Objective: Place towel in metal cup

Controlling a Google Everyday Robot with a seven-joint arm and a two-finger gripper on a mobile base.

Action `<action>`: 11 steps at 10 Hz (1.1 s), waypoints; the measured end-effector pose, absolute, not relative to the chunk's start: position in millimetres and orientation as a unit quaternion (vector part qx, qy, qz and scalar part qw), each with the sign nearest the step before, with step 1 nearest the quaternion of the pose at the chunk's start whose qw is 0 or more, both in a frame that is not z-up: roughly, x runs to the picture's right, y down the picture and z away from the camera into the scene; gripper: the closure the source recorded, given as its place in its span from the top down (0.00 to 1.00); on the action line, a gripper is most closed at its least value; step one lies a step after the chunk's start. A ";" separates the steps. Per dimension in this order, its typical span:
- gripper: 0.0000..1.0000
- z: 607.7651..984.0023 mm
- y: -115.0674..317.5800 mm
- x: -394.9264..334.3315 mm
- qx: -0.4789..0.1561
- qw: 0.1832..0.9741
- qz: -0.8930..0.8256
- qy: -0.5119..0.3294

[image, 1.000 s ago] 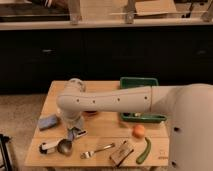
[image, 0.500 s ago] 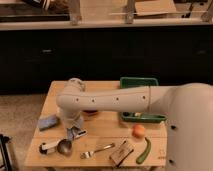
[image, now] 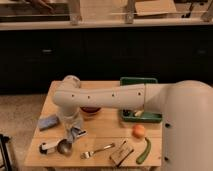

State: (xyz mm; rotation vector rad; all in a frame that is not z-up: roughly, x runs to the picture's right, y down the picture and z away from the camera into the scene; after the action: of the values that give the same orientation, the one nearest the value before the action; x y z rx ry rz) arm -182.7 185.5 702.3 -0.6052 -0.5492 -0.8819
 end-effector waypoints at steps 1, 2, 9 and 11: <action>0.00 697.9 183.4 -182.0 -0.286 0.824 -0.417 -0.258; 0.00 693.8 182.4 -180.4 -0.288 0.822 -0.420 -0.255; 0.00 663.9 178.2 -190.2 -0.281 0.799 -0.455 -0.275; 0.00 655.7 179.1 -193.8 -0.280 0.788 -0.466 -0.289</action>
State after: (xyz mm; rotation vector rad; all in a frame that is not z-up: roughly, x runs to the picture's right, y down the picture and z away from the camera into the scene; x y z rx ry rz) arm -193.8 179.1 655.7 -0.6043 -0.6219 -1.0039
